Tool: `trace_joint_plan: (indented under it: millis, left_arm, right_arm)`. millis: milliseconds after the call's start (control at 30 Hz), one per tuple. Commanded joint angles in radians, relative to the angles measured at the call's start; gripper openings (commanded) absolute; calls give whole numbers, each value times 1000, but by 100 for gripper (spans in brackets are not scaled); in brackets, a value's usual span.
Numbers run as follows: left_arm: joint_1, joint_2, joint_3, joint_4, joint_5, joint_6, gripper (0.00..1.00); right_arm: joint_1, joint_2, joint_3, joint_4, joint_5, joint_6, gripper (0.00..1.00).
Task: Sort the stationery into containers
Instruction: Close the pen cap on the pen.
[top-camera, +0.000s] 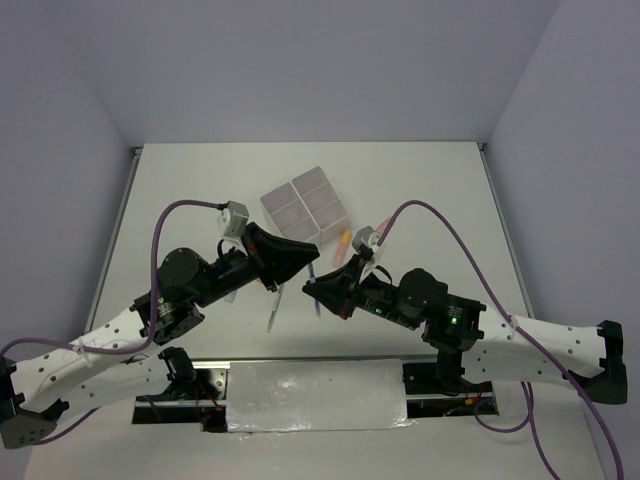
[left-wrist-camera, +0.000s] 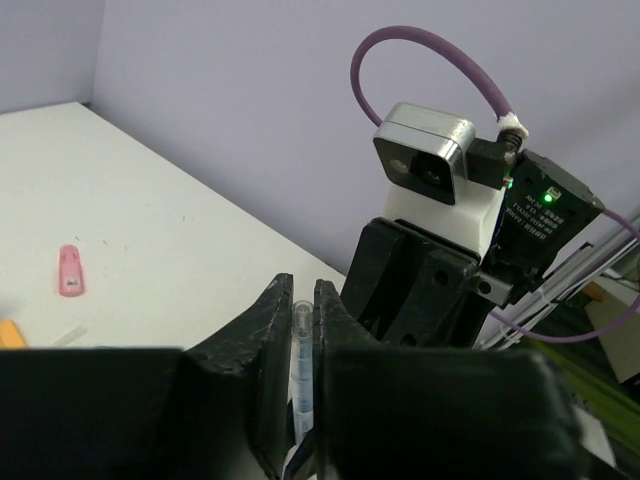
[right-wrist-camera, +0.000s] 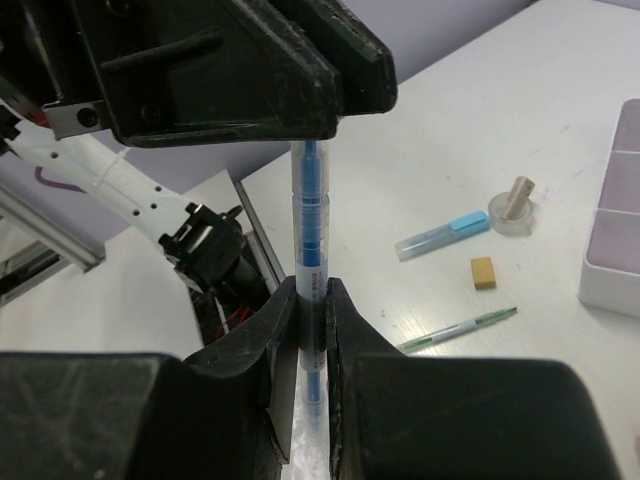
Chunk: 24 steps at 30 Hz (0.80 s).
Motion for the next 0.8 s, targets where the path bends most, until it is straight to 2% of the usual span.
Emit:
trace_joint_plan:
  millis: [0,100,300,367,400,500,767]
  left_arm:
    - [-3,2,38,28,16,13,13]
    - [-3,5,40,17,16,16,0]
    - [-3,25,32,-18,32,18,0]
    - [-3,25,1,-12,26,15,0]
    - [-3,25,-11,-3,26,12,0]
    - [-3,24,-62,52,65,-16,0]
    - [-6,53,-83,60,93,-27,0]
  right_arm:
    - [-2,-16,23,11,19,-3,0]
    - [-3,-22,31,3,43,-9,0]
    - [-37,20,152,-47,59,-95,0]
    - [-95,58,230,-66,-5,-93,0]
    - [-165,72,252,-70,-97,-90,0]
    - [-239,139,333,-87,-166,-98,0]
    - [-268,239,444,-72,-213,-104,0]
